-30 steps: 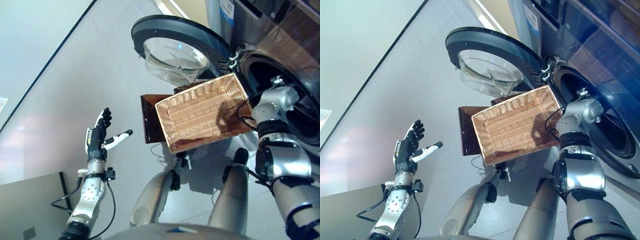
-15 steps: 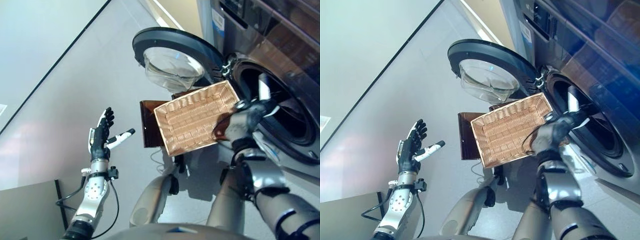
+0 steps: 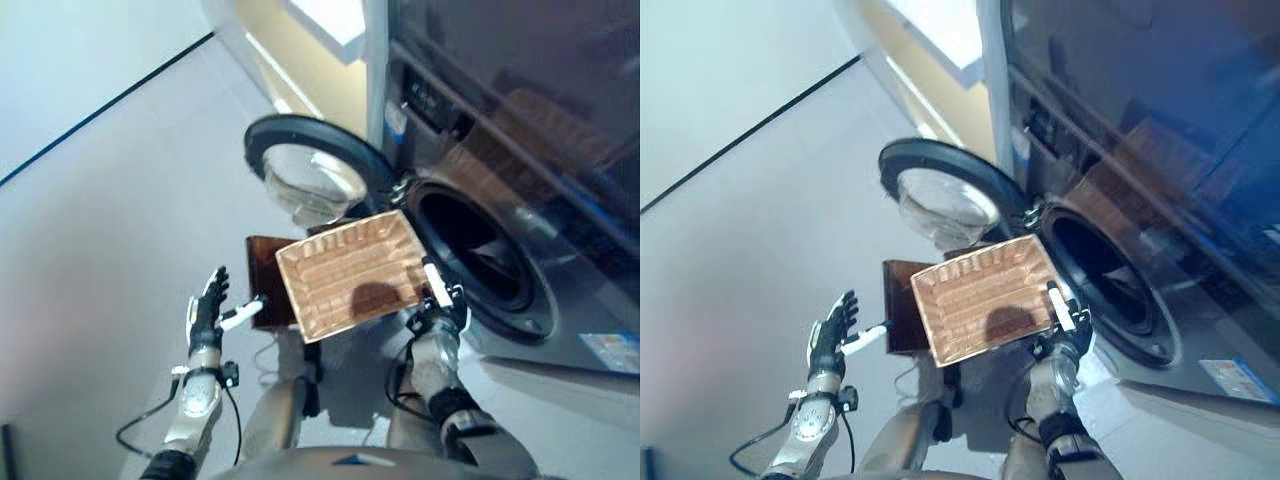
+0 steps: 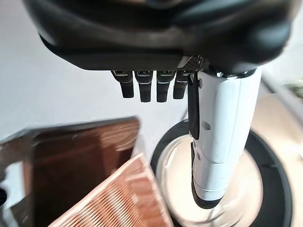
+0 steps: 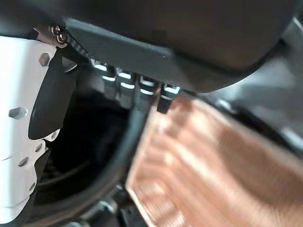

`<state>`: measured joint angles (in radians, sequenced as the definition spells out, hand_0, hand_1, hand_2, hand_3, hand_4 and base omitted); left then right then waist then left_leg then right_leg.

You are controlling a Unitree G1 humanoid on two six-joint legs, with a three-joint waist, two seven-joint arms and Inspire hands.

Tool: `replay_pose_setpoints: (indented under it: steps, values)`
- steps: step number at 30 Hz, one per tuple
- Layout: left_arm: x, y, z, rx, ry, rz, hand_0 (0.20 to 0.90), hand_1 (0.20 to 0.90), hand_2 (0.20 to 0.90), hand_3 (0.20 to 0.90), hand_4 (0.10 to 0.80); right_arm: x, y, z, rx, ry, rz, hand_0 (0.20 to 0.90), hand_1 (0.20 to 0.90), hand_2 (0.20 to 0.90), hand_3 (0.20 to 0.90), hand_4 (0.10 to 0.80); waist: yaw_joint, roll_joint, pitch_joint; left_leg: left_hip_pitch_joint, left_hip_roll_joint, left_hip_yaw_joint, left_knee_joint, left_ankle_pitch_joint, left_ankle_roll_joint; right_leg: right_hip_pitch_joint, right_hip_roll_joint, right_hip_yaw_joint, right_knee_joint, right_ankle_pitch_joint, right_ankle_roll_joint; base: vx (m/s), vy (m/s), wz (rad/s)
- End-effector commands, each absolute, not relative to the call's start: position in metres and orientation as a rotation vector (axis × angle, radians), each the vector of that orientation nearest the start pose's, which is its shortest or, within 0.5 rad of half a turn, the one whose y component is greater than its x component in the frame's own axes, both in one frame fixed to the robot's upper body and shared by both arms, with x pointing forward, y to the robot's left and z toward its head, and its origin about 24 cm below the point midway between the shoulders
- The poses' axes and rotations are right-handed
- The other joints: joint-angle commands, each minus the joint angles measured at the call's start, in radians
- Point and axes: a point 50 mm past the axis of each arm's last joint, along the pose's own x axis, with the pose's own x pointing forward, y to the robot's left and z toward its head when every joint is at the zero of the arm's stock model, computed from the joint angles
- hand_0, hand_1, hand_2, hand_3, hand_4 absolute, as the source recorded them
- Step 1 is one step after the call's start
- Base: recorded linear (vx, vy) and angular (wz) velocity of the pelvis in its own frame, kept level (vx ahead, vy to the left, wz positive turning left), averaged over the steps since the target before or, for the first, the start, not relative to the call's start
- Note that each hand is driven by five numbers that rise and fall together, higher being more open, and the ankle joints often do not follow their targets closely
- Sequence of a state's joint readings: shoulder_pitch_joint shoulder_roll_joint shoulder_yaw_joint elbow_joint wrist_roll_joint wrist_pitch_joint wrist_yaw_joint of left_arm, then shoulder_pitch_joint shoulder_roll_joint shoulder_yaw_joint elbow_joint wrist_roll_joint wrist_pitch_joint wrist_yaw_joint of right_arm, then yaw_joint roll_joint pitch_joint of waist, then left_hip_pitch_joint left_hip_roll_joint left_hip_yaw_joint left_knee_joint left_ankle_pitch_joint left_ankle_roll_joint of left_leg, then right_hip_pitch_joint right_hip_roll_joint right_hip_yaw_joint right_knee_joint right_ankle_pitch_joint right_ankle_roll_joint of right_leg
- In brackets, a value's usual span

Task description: Pick up the clothes and place them into the washing machine

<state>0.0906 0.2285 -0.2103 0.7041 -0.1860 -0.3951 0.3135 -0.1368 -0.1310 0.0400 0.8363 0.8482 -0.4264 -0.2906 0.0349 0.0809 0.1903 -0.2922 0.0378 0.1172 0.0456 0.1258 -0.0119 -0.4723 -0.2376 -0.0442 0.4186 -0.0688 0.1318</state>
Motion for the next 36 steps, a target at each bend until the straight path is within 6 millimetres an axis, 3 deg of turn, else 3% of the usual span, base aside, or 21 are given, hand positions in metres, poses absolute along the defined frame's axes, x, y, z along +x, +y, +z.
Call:
replay_pose_setpoints:
  steps: [1, 2, 3, 4, 5, 6, 7, 11, 14, 15, 16, 17, 19, 20, 23, 27, 28, 33, 34, 36]
  values:
    - [0.180, 0.228, -0.090, 0.207, 0.415, 0.300, 0.900, 0.900, 0.900, 0.900, 0.800, 0.203, -0.231, -0.082, 0.187, 0.403, -0.496, 0.900, 0.900, 0.900, 0.900, 0.800, -0.018, -0.030, -0.073, 0.037, 0.025, 0.006, 0.034, -0.100, -0.061, 0.220, -0.033, -0.027, -0.340, 0.110, 0.024, 0.102, -0.052, -0.25]
    - [0.180, 0.228, -0.090, 0.206, 0.414, 0.299, 0.900, 0.900, 0.900, 0.900, 0.800, 0.204, -0.231, -0.082, 0.187, 0.403, -0.496, 0.900, 0.900, 0.900, 0.900, 0.800, -0.018, -0.030, -0.074, 0.036, 0.025, 0.006, 0.031, -0.097, -0.061, 0.219, -0.032, -0.027, -0.342, 0.113, 0.023, 0.098, -0.047, -0.20]
    - [0.173, 0.231, -0.099, 0.198, 0.474, 0.294, 0.900, 0.900, 0.900, 0.900, 0.800, 0.191, -0.232, -0.092, 0.052, 0.487, -0.432, 0.900, 0.900, 0.900, 0.900, 0.800, -0.023, -0.037, -0.088, 0.064, 0.029, 0.011, 0.020, -0.098, -0.064, 0.243, -0.031, -0.029, -0.358, 0.117, 0.025, 0.073, -0.027, -0.08]
    - [0.167, 0.233, -0.106, 0.216, 0.525, 0.282, 0.900, 0.900, 0.900, 0.900, 0.800, 0.178, -0.236, -0.102, -0.008, 0.559, -0.414, 0.900, 0.900, 0.900, 0.900, 0.800, -0.024, -0.042, -0.107, 0.081, 0.032, 0.012, 0.008, -0.096, -0.063, 0.260, -0.032, -0.033, -0.373, 0.125, 0.028, 0.111, -0.049, -0.05]
    - [0.153, 0.236, -0.118, 0.245, 0.622, 0.253, 0.900, 0.900, 0.900, 0.900, 0.800, 0.152, -0.240, -0.118, -0.114, 0.683, -0.355, 0.900, 0.900, 0.900, 0.900, 0.800, -0.029, -0.052, -0.137, 0.118, 0.035, 0.016, -0.005, -0.101, -0.064, 0.293, -0.030, -0.037, -0.394, 0.134, 0.032, 0.077, -0.034, 0.01]
    - [0.153, 0.236, -0.118, 0.245, 0.622, 0.253, 0.900, 0.900, 0.900, 0.900, 0.800, 0.152, -0.240, -0.118, -0.115, 0.683, -0.355, 0.900, 0.900, 0.900, 0.900, 0.800, -0.029, -0.052, -0.135, 0.120, 0.035, 0.016, -0.006, -0.100, -0.064, 0.297, -0.030, -0.037, -0.396, 0.134, 0.032, 0.045, -0.036, 0.00]
    - [0.145, 0.236, -0.124, 0.239, 0.672, 0.239, 0.900, 0.900, 0.900, 0.900, 0.800, 0.135, -0.246, -0.127, -0.177, 0.767, -0.342, 0.900, 0.900, 0.900, 0.900, 0.800, -0.030, -0.055, -0.148, 0.134, 0.035, 0.015, -0.008, -0.104, -0.065, 0.313, -0.029, -0.039, -0.407, 0.139, 0.033, 0.013, -0.021, -0.06]
    - [0.113, 0.239, -0.142, 0.305, 0.841, 0.203, 0.900, 0.900, 0.900, 0.900, 0.800, 0.099, -0.248, -0.143, -0.442, 0.926, -0.205, 0.900, 0.900, 0.900, 0.900, 0.800, -0.029, -0.067, -0.199, 0.197, 0.030, 0.030, -0.034, -0.108, -0.063, 0.364, -0.029, -0.040, -0.454, 0.160, 0.044, 0.043, -0.015, -0.05]
    - [0.095, 0.236, -0.152, 0.351, 0.959, 0.157, 0.900, 0.900, 0.900, 0.900, 0.800, 0.055, -0.254, -0.159, -0.528, 1.160, -0.175, 0.900, 0.900, 0.900, 0.900, 0.800, -0.023, -0.072, -0.228, 0.259, 0.038, 0.033, -0.072, -0.099, -0.065, 0.414, -0.025, -0.053, -0.449, 0.150, 0.046, 0.051, -0.027, -0.06]
    - [0.095, 0.236, -0.152, 0.351, 0.959, 0.157, 0.900, 0.900, 0.900, 0.900, 0.800, 0.055, -0.254, -0.159, -0.528, 1.160, -0.174, 0.900, 0.900, 0.900, 0.900, 0.800, -0.024, -0.072, -0.227, 0.261, 0.038, 0.033, -0.073, -0.099, -0.065, 0.416, -0.025, -0.054, -0.450, 0.149, 0.046, 0.038, -0.033, -0.03]
    - [0.090, 0.234, -0.155, 0.381, 0.990, 0.126, 0.900, 0.900, 0.900, 0.900, 0.800, 0.037, -0.260, -0.161, -0.506, 1.248, -0.217, 0.900, 0.900, 0.900, 0.900, 0.800, -0.027, -0.071, -0.236, 0.273, 0.037, 0.028, -0.079, -0.100, -0.064, 0.429, -0.025, -0.059, -0.450, 0.144, 0.048, 0.043, -0.006, 0.03]
    - [0.088, 0.231, -0.156, 0.390, 0.999, 0.093, 0.900, 0.900, 0.900, 0.900, 0.800, 0.034, -0.259, -0.161, -0.538, 1.253, -0.197, 0.900, 0.900, 0.900, 0.900, 0.800, -0.026, -0.069, -0.244, 0.285, 0.035, 0.026, -0.083, -0.103, -0.062, 0.441, -0.026, -0.060, -0.449, 0.139, 0.048, 0.052, -0.013, 0.12]
    - [0.081, 0.221, -0.160, 0.419, 1.034, -0.012, 0.900, 0.900, 0.900, 0.900, 0.800, 0.003, -0.257, -0.165, -0.570, 1.401, -0.108, 0.900, 0.900, 0.900, 0.900, 0.800, -0.027, -0.071, -0.260, 0.306, 0.035, 0.019, -0.082, -0.112, -0.058, 0.474, -0.026, -0.067, -0.446, 0.128, 0.047, 0.044, -0.015, 0.24]
    - [0.078, 0.218, -0.162, 0.413, 1.050, -0.032, 0.900, 0.900, 0.900, 0.900, 0.800, -0.003, -0.257, -0.165, -0.567, 1.432, -0.105, 0.900, 0.900, 0.900, 0.900, 0.800, -0.030, -0.070, -0.266, 0.313, 0.035, 0.014, -0.081, -0.115, -0.057, 0.480, -0.027, -0.069, -0.444, 0.124, 0.047, 0.029, -0.007, 0.21]
    - [0.070, 0.214, -0.165, 0.402, 1.093, -0.064, 0.900, 0.900, 0.900, 0.900, 0.800, -0.009, -0.259, -0.165, -0.574, 1.465, -0.093, 0.900, 0.900, 0.900, 0.900, 0.800, -0.032, -0.070, -0.278, 0.329, 0.035, 0.009, -0.085, -0.120, -0.056, 0.495, -0.028, -0.073, -0.444, 0.119, 0.046, 0.029, -0.005, 0.20]
    - [0.061, 0.207, -0.169, 0.396, 1.152, -0.124, 0.900, 0.900, 0.900, 0.900, 0.800, -0.001, -0.259, -0.165, -0.572, 1.456, -0.055, 0.900, 0.900, 0.900, 0.900, 0.800, -0.035, -0.069, -0.288, 0.340, 0.037, 0.004, -0.078, -0.129, -0.053, 0.506, -0.025, -0.074, -0.441, 0.110, 0.044, 0.003, -0.016, 0.20]
    - [0.061, 0.206, -0.169, 0.398, 1.157, -0.136, 0.900, 0.900, 0.900, 0.900, 0.800, 0.010, -0.260, -0.165, -0.588, 1.418, -0.061, 0.900, 0.900, 0.900, 0.900, 0.800, -0.038, -0.068, -0.286, 0.342, 0.037, 0.007, -0.076, -0.130, -0.052, 0.504, -0.024, -0.069, -0.439, 0.109, 0.043, -0.017, -0.026, -0.05]
    - [0.068, 0.205, -0.168, 0.406, 1.134, -0.148, 0.900, 0.900, 0.900, 0.900, 0.800, 0.018, -0.258, -0.165, -0.584, 1.386, -0.050, 0.900, 0.900, 0.900, 0.900, 0.800, -0.045, -0.065, -0.283, 0.342, 0.041, 0.009, -0.078, -0.126, -0.053, 0.497, -0.020, -0.061, -0.436, 0.108, 0.040, -0.012, -0.010, -0.01]
    - [0.068, 0.202, -0.169, 0.416, 1.140, -0.168, 0.900, 0.900, 0.900, 0.900, 0.800, 0.045, -0.253, -0.165, -0.599, 1.342, -0.029, 0.900, 0.900, 0.900, 0.900, 0.800, -0.034, -0.066, -0.288, 0.339, 0.041, 0.004, -0.078, -0.125, -0.053, 0.499, -0.019, -0.065, -0.437, 0.108, 0.038, 0.006, -0.005, -0.06]
    - [0.071, 0.203, -0.169, 0.430, 1.142, -0.168, 0.900, 0.900, 0.900, 0.900, 0.800, 0.056, -0.249, -0.165, -0.589, 1.317, -0.032, 0.900, 0.900, 0.900, 0.900, 0.800, -0.025, -0.066, -0.290, 0.336, 0.043, -0.005, -0.079, -0.122, -0.054, 0.504, -0.017, -0.074, -0.441, 0.105, 0.037, 0.011, -0.013, -0.14]
